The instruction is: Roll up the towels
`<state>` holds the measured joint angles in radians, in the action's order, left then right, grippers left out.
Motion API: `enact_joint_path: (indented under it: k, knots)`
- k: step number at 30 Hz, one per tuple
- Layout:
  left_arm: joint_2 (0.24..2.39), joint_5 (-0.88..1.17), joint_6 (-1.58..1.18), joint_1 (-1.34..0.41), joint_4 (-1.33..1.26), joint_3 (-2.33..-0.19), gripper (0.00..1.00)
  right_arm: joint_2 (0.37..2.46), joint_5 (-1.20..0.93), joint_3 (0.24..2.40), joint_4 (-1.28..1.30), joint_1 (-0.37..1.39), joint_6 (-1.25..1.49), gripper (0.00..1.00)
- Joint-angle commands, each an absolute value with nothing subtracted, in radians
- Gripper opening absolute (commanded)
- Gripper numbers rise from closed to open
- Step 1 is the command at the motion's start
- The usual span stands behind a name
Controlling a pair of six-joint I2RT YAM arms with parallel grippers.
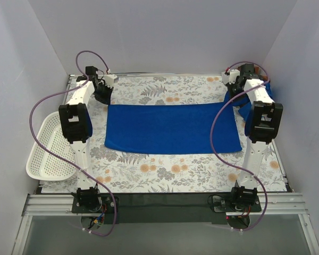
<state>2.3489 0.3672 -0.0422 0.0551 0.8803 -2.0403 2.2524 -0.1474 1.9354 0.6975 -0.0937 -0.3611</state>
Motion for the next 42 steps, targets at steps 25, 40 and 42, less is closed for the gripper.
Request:
enact_joint_path:
  k: [25, 40, 42]
  knots:
    - [2.077, 0.543, 0.078, 0.132, 0.879, -1.927, 0.00, 2.016, -0.199, 1.822, 0.684, -0.170, -0.437, 0.01]
    - [2.117, 0.546, 0.046, 0.132, 0.815, -1.997, 0.00, 2.062, -0.230, 1.930, 0.686, -0.179, -0.408, 0.01]
    - [2.091, 0.539, 0.057, 0.132, 0.804, -1.976, 0.00, 2.048, -0.224, 1.910, 0.683, -0.179, -0.419, 0.01]
